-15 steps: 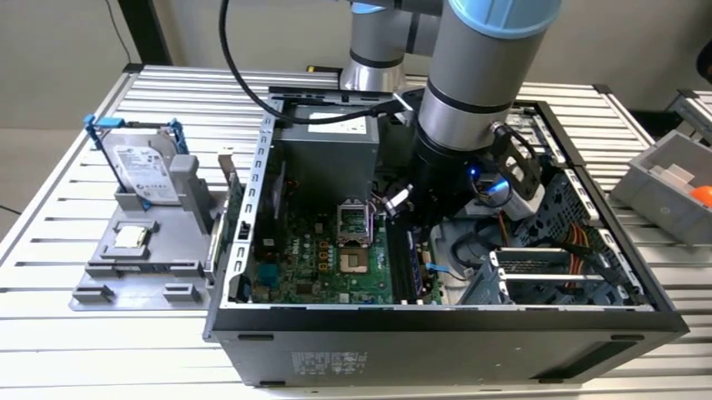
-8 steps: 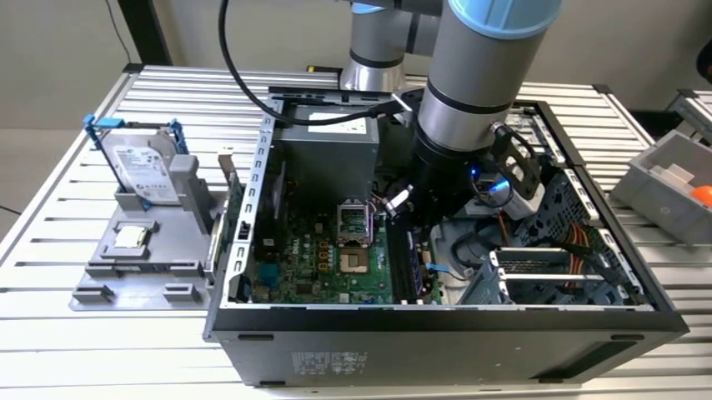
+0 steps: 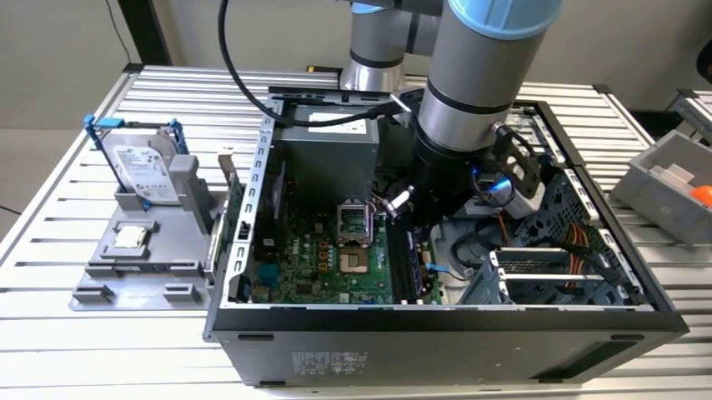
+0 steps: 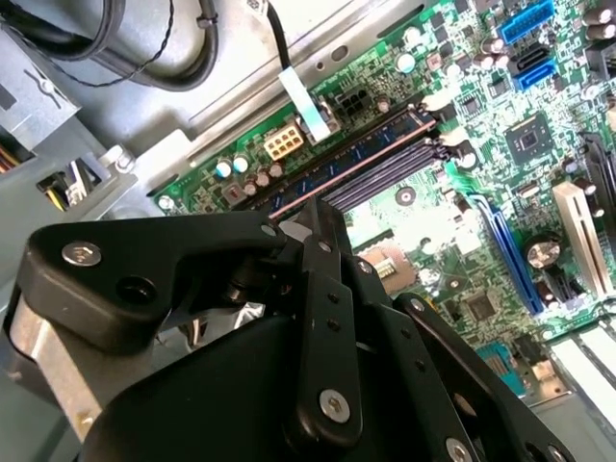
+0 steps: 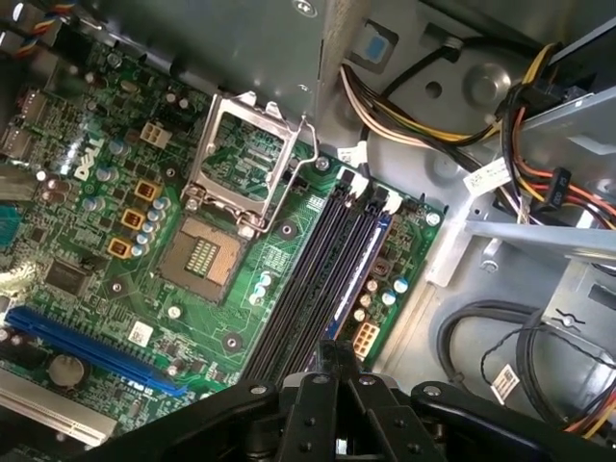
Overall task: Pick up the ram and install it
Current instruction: 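Press down the ram until it locks into place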
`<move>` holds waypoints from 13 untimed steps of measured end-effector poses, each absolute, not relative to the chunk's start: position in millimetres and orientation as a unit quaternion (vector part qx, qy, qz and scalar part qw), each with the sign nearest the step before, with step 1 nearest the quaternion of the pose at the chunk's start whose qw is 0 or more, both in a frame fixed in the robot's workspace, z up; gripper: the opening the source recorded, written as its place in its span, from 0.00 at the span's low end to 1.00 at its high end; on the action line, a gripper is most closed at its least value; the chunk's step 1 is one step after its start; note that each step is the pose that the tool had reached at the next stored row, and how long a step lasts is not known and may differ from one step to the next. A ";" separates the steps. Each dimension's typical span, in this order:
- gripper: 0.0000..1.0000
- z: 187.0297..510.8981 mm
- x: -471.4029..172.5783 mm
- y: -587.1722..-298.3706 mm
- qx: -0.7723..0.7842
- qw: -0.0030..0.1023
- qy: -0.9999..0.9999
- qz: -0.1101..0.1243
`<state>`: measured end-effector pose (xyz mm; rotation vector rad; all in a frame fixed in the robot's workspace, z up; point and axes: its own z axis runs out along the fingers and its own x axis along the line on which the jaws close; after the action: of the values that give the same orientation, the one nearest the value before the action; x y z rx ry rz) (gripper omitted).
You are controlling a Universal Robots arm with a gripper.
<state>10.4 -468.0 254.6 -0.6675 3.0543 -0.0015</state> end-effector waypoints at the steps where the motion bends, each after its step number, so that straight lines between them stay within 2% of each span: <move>1: 0.00 254.6 10.4 -468.0 -0.215 0.008 0.977 0.000; 13: 0.00 254.7 10.4 -467.8 -0.229 0.008 0.973 0.000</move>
<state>10.4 -467.8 254.7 -0.7152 3.0434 -0.0009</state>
